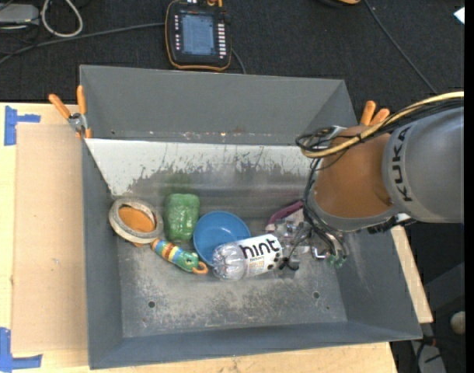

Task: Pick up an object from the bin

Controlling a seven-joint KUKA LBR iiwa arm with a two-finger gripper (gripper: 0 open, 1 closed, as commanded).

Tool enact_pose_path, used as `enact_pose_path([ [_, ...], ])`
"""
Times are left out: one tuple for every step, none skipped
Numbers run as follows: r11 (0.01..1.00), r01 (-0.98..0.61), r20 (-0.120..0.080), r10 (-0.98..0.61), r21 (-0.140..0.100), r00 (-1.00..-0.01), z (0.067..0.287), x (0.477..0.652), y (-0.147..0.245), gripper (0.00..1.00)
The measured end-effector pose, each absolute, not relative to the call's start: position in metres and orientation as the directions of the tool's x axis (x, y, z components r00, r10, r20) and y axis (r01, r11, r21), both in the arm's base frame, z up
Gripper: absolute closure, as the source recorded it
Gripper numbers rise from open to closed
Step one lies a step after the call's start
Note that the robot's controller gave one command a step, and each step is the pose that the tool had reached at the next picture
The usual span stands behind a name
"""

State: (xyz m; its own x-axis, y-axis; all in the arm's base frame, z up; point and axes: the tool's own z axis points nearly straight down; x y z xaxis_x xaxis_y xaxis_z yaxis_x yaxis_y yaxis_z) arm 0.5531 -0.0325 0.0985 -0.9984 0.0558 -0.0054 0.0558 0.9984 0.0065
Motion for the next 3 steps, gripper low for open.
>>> enact_pose_path([
  [0.999, 0.05, 0.006, 0.05, 0.003, -0.999, 0.175, 0.531, -0.059, 1.0],
  [0.995, 0.096, 0.004, 0.096, 0.005, -0.995, 0.282, 0.549, -0.043, 1.0],
  [0.999, 0.054, 0.002, 0.054, 0.003, -0.999, 0.219, 0.521, -0.089, 1.0],
])
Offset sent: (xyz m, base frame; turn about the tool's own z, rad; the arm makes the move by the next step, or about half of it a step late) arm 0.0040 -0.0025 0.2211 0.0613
